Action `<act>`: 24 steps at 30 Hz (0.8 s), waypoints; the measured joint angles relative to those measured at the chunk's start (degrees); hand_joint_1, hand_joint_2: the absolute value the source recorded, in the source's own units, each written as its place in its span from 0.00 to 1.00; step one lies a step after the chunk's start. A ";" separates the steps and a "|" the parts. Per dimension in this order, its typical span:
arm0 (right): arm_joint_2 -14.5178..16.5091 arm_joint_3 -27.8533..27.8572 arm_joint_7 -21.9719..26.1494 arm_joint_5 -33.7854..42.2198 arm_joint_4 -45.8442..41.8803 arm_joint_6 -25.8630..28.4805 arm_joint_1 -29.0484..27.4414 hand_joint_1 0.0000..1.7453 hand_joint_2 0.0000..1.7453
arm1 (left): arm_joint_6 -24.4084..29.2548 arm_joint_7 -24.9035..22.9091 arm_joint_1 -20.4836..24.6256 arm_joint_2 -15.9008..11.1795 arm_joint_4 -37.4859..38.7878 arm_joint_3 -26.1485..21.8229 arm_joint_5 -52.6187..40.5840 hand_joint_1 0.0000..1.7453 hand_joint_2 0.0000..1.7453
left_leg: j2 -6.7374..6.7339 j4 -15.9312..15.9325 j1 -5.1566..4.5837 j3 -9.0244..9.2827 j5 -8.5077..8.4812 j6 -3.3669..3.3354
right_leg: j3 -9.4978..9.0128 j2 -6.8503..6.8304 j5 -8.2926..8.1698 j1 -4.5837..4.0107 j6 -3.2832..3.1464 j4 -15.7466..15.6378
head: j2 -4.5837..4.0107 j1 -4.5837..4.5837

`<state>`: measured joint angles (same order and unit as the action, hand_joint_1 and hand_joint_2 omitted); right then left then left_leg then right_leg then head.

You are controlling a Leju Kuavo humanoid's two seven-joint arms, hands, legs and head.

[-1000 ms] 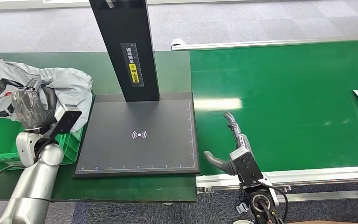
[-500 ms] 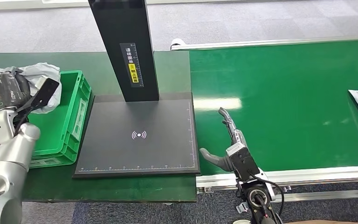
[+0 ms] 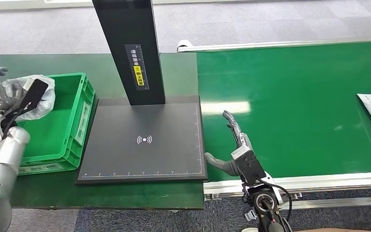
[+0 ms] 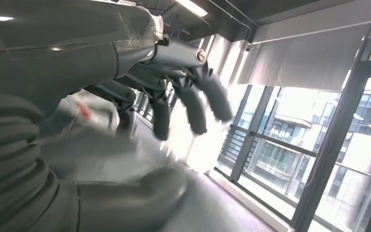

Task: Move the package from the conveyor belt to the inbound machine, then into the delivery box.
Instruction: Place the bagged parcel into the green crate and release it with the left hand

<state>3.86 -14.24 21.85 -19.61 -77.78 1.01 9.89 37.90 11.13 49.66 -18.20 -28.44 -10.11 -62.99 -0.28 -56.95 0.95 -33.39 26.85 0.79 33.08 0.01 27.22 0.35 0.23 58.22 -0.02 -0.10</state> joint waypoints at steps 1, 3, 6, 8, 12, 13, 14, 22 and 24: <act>0.03 -0.02 -0.01 0.00 0.10 0.00 0.07 0.00 1.00 | -0.01 0.74 -0.16 0.10 0.01 -0.24 0.45 0.00 1.00 | 0.00 0.00 0.00 0.00 0.00 0.00 | 0.00 0.00 0.00 0.00 0.00 0.00 | 0.01 0.00; 0.05 -0.05 -0.04 0.00 0.27 -0.01 0.20 0.00 1.00 | -0.02 2.58 -0.67 0.43 -0.07 -0.77 1.73 0.00 1.00 | -0.01 0.00 0.00 0.00 0.00 0.00 | 0.00 0.00 0.00 0.00 0.00 0.00 | 0.01 0.00; 0.07 -0.08 -0.06 0.00 0.44 -0.02 0.29 0.00 1.00 | -0.08 4.38 -1.61 1.01 -0.41 -1.50 3.08 0.00 1.00 | -0.01 0.00 0.00 0.00 0.00 0.00 | 0.01 0.00 0.00 0.00 0.00 0.00 | 0.01 -0.01; 0.09 -0.08 -0.09 -0.02 0.52 -0.04 0.32 0.00 1.00 | -0.39 5.50 -2.18 1.38 -0.90 -1.79 4.14 0.00 1.00 | -0.01 0.00 0.00 0.00 0.00 0.00 | 0.01 0.00 0.00 0.00 0.00 0.00 | 0.00 -0.01; 0.17 -0.06 -0.28 -0.34 0.56 -0.13 0.32 0.00 1.00 | -1.65 9.29 -3.77 2.69 -3.45 -2.35 8.13 0.00 1.00 | -0.01 0.00 0.00 0.00 0.00 0.00 | 0.01 0.00 0.00 0.00 0.00 -0.01 | 0.01 -0.01; 0.18 -0.05 -0.32 -0.43 0.56 -0.14 0.32 0.00 1.00 | -1.79 9.93 -4.21 3.05 -4.19 -2.44 8.81 0.00 1.00 | -0.01 0.00 0.00 0.00 0.00 0.00 | 0.01 0.00 0.00 0.00 0.00 -0.01 | 0.01 0.00; 0.19 -0.05 -0.35 -0.48 0.56 -0.15 0.32 0.00 1.00 | -1.86 10.33 -4.62 3.41 -4.86 -2.50 9.22 0.00 1.00 | -0.01 0.00 0.00 0.00 0.00 0.00 | 0.01 0.00 0.00 0.00 0.00 -0.01 | 0.01 0.00; 0.33 -0.03 -0.58 -0.55 0.56 -0.15 0.32 0.00 1.00 | -2.08 10.70 -5.96 4.95 -7.63 -2.91 9.69 0.00 1.00 | -0.01 0.00 0.00 0.00 0.00 0.00 | 0.01 0.00 0.00 0.00 0.00 0.00 | 0.01 -0.01; 0.33 -0.03 -0.59 -0.57 0.56 -0.15 0.32 0.00 1.00 | -2.29 10.96 -6.09 5.15 -8.02 -3.00 9.99 0.00 1.00 | -0.01 0.00 0.00 0.00 0.00 0.00 | 0.01 0.00 0.00 0.00 0.00 0.00 | 0.01 -0.01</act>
<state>4.20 -14.27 21.26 -20.17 -77.22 0.85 10.21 35.61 22.09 43.56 -13.05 -36.46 -13.10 -53.01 -0.30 -56.95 0.95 -33.39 26.85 0.79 33.09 0.01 27.21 0.35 0.23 58.22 -0.01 -0.11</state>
